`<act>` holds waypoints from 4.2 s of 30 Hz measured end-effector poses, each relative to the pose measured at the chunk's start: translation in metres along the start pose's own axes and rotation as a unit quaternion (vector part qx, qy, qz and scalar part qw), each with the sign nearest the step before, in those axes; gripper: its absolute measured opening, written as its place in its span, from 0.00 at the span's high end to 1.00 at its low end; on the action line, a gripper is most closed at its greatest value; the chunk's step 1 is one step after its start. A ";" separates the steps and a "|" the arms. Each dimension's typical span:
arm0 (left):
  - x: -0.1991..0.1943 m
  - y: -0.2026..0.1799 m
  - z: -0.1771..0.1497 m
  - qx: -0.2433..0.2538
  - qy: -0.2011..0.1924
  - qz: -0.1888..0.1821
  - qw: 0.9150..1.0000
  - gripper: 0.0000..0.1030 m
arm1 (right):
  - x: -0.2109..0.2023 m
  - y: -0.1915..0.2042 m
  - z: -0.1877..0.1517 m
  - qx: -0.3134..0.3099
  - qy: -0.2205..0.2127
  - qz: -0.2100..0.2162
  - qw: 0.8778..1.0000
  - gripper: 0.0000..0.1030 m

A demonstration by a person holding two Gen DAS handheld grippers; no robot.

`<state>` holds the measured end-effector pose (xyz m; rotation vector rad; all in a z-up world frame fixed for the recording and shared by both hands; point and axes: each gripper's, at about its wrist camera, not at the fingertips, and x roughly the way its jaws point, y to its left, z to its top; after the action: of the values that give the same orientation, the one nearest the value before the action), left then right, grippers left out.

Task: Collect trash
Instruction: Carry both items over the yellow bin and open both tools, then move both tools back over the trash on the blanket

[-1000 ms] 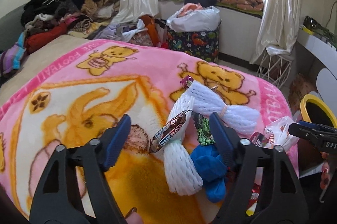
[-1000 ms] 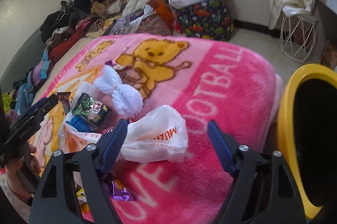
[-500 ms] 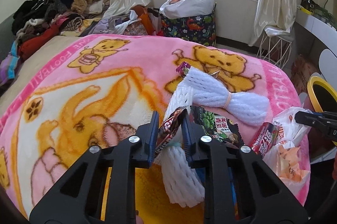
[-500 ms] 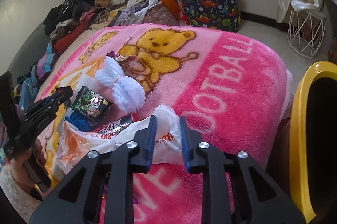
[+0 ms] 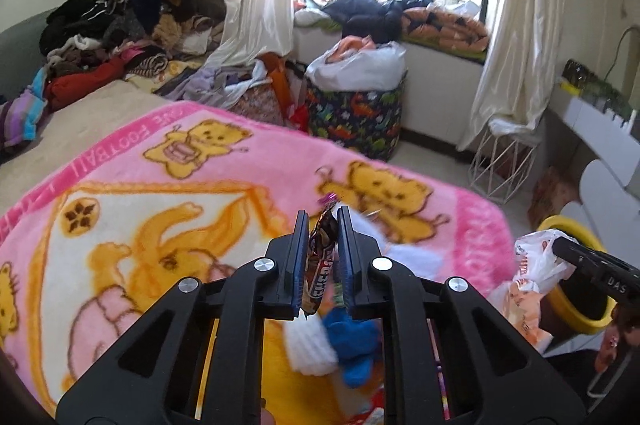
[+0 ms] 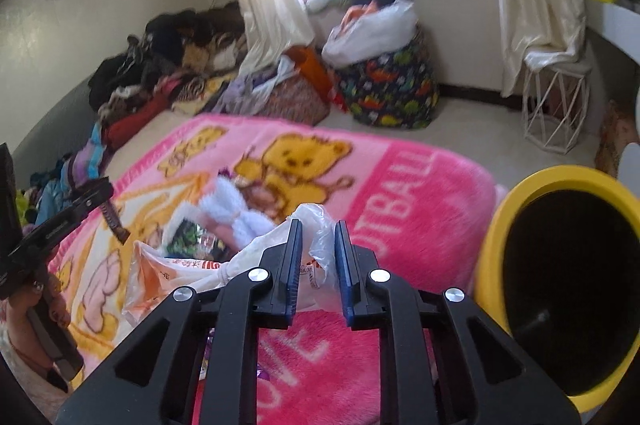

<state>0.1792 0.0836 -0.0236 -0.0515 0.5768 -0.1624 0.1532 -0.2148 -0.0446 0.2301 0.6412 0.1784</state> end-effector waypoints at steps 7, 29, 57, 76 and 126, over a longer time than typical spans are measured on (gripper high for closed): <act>-0.023 -0.041 0.011 0.011 -0.014 -0.040 0.999 0.91 | -0.042 -0.023 0.009 0.022 -0.040 -0.031 0.998 0.84; -0.048 -0.174 0.016 0.071 -0.021 -0.142 0.987 0.91 | -0.121 -0.090 -0.002 0.074 -0.097 -0.103 0.987 0.84; 0.008 -0.330 0.003 0.114 0.040 -0.262 0.957 0.91 | -0.139 -0.207 -0.040 0.128 -0.109 -0.235 0.957 0.84; 0.092 -0.376 -0.023 0.116 0.133 -0.284 0.942 0.60 | -0.117 -0.232 -0.058 0.104 -0.079 -0.273 0.953 0.74; -0.027 -0.177 -0.031 0.046 0.013 -0.094 0.994 0.11 | -0.122 -0.105 -0.027 0.057 -0.102 -0.106 0.987 0.33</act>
<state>0.1153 -0.0861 -0.0180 -0.0133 0.5893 -0.3724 0.0509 -0.3402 -0.0240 0.2846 0.4682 -0.0874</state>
